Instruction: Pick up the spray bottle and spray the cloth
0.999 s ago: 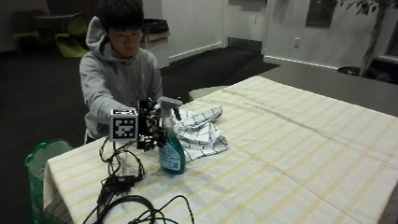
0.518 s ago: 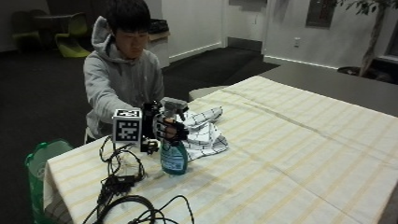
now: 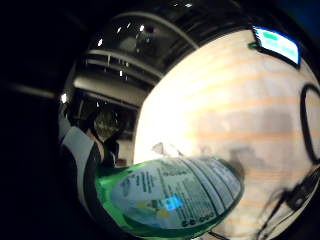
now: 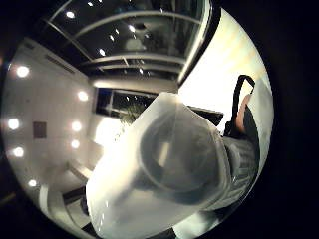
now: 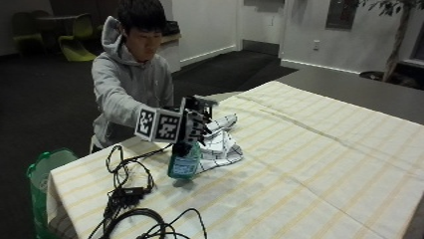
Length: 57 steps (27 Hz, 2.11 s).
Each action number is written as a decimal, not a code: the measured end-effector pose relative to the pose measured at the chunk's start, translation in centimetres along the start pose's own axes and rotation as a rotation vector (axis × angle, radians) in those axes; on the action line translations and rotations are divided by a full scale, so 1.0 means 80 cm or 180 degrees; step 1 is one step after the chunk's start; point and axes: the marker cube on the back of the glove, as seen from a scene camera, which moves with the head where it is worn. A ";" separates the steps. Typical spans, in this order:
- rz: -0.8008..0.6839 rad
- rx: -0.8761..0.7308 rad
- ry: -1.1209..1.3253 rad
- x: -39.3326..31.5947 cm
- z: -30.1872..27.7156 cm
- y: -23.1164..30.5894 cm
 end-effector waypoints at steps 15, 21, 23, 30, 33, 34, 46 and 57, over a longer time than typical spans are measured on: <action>-0.0213 -0.1830 0.3251 -0.071 0.068 0.072; -0.0034 -0.2096 0.3427 -0.032 0.098 0.105; -0.0036 -0.2109 0.3436 -0.034 0.100 0.112; -0.0137 -0.1914 0.3589 -0.087 0.074 0.113; -0.0162 -0.1820 0.3666 -0.111 0.061 0.111; -0.0166 -0.1800 0.3693 -0.116 0.059 0.110; 0.0010 -0.2077 0.3529 -0.067 0.095 0.120; -0.0263 -0.2163 0.2383 -0.162 0.132 0.135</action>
